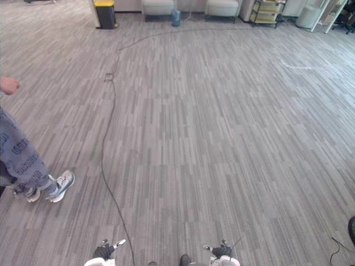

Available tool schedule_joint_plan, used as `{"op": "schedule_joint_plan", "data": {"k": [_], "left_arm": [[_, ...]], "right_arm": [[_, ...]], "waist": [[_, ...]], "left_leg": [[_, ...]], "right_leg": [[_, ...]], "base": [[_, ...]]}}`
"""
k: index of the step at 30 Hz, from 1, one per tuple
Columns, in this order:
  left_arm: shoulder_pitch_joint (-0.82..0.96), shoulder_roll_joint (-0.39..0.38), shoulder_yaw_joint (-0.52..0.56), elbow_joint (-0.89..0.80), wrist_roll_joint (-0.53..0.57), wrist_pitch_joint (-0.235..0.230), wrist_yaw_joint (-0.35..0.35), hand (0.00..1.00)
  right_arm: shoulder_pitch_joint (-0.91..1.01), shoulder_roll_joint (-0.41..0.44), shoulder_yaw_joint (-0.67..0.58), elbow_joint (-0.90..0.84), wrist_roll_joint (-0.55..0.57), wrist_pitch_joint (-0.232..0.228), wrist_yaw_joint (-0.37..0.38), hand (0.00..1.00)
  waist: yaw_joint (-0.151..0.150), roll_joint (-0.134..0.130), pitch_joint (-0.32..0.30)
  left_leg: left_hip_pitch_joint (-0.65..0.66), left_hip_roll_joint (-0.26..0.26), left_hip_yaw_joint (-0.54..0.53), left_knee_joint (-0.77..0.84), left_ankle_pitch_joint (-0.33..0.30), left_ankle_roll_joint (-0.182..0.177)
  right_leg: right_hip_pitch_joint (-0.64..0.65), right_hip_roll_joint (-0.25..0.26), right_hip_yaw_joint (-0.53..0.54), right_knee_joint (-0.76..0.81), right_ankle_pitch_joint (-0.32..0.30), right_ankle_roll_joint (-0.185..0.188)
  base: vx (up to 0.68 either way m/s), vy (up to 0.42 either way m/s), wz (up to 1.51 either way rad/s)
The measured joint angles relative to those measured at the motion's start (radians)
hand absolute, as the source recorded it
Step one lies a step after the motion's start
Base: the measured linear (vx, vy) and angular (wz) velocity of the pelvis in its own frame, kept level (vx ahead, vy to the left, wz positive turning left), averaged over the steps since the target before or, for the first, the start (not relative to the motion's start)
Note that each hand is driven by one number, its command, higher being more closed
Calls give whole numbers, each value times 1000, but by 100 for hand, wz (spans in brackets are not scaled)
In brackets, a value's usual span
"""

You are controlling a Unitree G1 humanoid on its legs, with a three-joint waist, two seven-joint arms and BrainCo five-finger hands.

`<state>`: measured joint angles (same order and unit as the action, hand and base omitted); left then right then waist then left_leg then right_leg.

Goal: Pick up cushions and gather them together orderly.

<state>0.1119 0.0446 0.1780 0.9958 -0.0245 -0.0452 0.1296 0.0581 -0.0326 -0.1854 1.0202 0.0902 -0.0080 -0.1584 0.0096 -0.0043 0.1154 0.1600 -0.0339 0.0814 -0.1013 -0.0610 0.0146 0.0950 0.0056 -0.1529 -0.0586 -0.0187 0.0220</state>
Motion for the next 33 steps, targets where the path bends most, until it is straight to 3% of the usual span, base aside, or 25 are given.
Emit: {"op": "schedule_joint_plan", "data": {"k": [20,23,25,27,28,29,30,33], "left_arm": [[-22,2,-16,18,1,11,-1,0],[-27,3,-18,16,1,12,-1,0],[-39,1,1,8,-1,13,-1,0],[-44,-19,41,-27,-11,14,-2,0],[-43,-22,56,-31,-17,13,-2,0],[-45,-33,98,-59,-30,13,-4,0],[-43,-39,119,-86,-41,12,-4,0],[-47,-41,117,-106,-64,7,-6,0]], "right_arm": [[-21,12,-6,29,-3,1,0,0],[-20,14,-8,27,-3,1,-2,0],[-18,15,-18,16,0,0,-7,0],[-12,8,-19,-7,6,-2,-11,0],[-5,5,-18,-24,11,-1,-12,0],[-1,5,-15,-42,19,-3,-15,0],[1,4,-7,-52,23,-4,-19,0],[2,2,-7,-52,28,0,-21,0]], "waist": [[0,-19,13],[-1,-23,17],[0,-23,37],[16,-4,64],[18,-2,70],[23,7,83],[34,-1,94],[47,0,102]], "left_leg": [[1,0,-11,0,-1,-1],[-38,-3,-32,21,-4,-5],[-109,-1,-44,156,-87,-20],[-192,61,30,387,-209,-41],[-223,85,58,462,-225,-43],[-329,128,112,698,-230,-28],[-401,172,146,825,-255,-12],[-487,221,183,835,-261,-30]], "right_leg": [[10,-2,-13,-1,1,2],[-21,-7,-37,19,-24,-2],[-45,-18,-58,82,-79,-6],[-48,-7,-61,142,-139,-18],[-50,0,-61,155,-152,-23],[-50,1,-61,193,-182,-38],[-36,0,-61,198,-193,-41],[-3,-18,-57,193,-217,-25]], "base": [[-22,-6,3],[-31,-24,17],[-15,-40,39],[-16,-39,15],[44,-13,12],[77,-5,6],[125,8,-1],[261,96,-8]]}}
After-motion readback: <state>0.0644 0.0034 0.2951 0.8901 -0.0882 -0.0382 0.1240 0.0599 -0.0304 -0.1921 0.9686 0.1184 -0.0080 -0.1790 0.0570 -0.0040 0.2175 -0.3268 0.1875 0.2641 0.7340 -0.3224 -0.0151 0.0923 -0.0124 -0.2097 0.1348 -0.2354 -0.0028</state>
